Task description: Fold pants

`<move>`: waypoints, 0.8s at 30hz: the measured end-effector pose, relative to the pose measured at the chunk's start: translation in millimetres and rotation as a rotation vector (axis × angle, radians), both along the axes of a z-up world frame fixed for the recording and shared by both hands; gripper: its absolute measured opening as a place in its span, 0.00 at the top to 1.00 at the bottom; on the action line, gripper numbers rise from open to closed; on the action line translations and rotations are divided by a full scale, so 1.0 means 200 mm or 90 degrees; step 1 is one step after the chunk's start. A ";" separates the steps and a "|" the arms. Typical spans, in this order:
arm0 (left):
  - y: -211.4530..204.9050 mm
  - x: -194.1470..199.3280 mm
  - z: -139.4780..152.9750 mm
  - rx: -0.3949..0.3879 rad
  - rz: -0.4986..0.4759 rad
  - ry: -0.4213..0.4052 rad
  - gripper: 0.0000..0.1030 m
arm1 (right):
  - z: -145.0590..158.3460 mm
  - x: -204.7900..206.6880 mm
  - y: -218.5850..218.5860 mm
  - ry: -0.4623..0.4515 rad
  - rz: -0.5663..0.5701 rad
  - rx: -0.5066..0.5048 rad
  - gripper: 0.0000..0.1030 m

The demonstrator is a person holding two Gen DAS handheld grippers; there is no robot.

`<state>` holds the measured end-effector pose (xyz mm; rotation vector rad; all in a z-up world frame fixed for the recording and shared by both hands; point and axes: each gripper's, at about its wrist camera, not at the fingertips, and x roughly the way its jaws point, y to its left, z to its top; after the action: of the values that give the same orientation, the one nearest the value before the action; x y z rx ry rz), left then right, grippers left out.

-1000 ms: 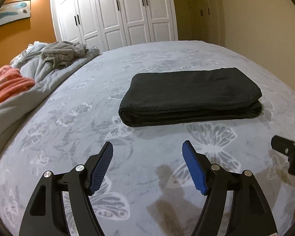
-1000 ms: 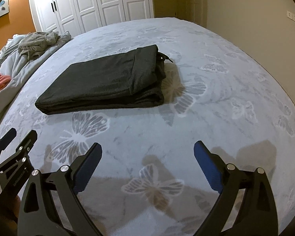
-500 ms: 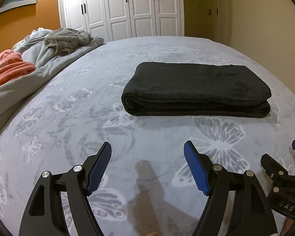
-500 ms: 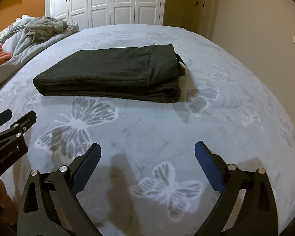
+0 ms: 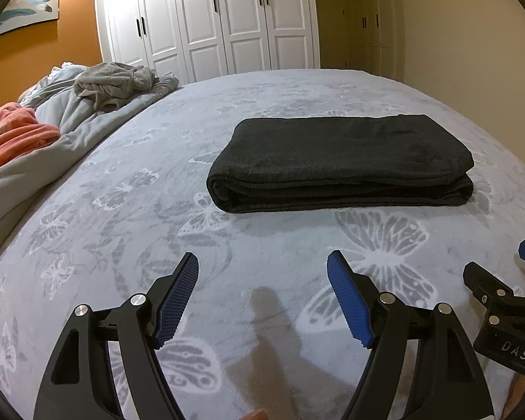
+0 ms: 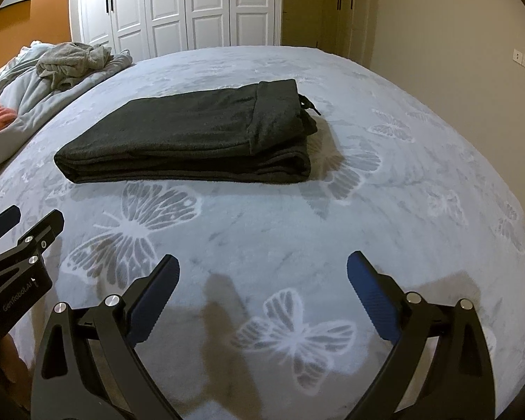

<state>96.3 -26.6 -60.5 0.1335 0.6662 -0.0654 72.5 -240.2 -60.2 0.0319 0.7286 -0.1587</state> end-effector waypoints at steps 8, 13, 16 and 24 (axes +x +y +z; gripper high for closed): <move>0.00 0.00 0.00 0.001 0.000 0.002 0.29 | -0.01 0.00 0.04 0.007 0.002 -0.013 0.08; -0.01 -0.01 0.00 0.007 -0.007 -0.004 0.29 | -0.01 0.00 0.04 0.007 0.001 -0.014 0.08; -0.01 0.00 0.00 0.007 -0.008 -0.003 0.29 | -0.01 0.00 0.04 0.008 0.002 -0.014 0.08; -0.03 -0.01 0.01 0.015 -0.006 -0.005 0.26 | -0.01 0.00 0.05 0.009 0.001 -0.016 0.08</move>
<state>94.7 -31.8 -59.3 0.1588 0.6594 -0.0663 71.8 -230.8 -62.7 0.0069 0.7403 -0.1671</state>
